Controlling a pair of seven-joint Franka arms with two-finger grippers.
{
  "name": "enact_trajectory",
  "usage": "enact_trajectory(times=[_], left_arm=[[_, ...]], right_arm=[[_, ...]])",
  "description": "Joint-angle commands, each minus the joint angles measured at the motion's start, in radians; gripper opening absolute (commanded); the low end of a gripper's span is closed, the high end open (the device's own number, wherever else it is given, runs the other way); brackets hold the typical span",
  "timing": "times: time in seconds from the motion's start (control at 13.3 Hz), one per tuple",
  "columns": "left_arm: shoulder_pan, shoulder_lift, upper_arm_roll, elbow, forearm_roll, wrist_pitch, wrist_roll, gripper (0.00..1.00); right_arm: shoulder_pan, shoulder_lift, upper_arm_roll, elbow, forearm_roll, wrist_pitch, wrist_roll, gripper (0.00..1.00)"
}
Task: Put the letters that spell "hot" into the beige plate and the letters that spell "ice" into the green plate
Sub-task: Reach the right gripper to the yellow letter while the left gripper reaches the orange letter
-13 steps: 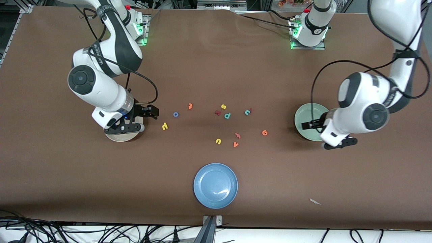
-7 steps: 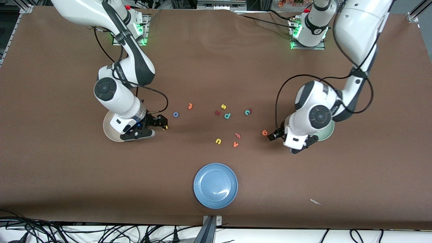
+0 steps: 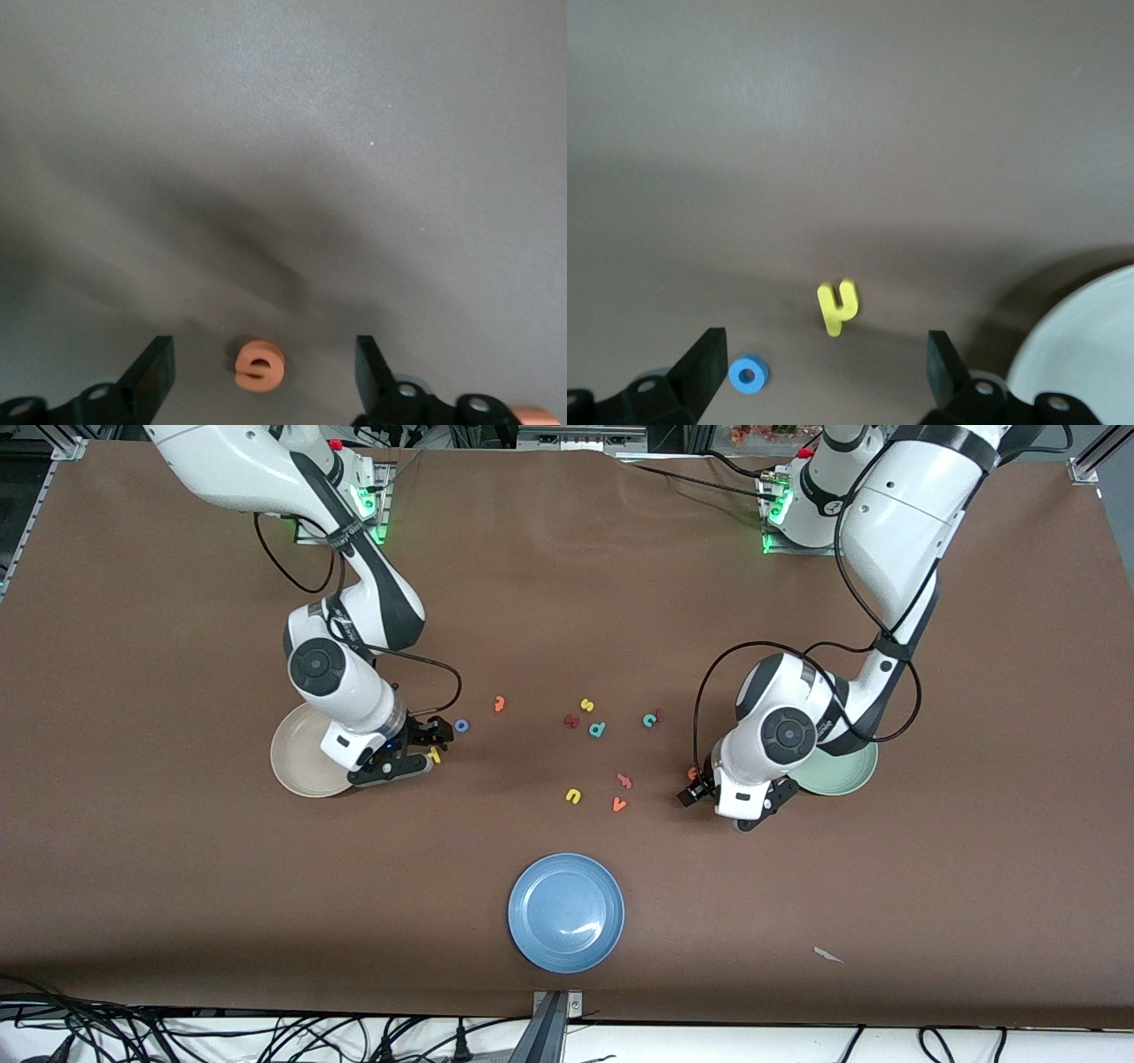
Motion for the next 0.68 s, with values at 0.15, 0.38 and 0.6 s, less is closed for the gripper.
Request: enact_trajectory(times=[0.15,0.38,0.6], left_arm=[[-0.034,0.010,0.010,0.000,0.055,0.004,-0.047,0.83],[-0.060,0.030,0.013,-0.003,0.055,0.004,-0.064,0.78],[-0.060,0.033,0.013,-0.011,0.057,0.004,-0.064,0.64]], right_arm=[[-0.018,0.048,0.023,0.002,-0.063,0.013,-0.003,0.99],[-0.016,0.057,0.023,0.003,-0.082,0.015,-0.002,0.92],[-0.016,0.086,0.023,0.003,-0.103,0.058,-0.002,0.89]])
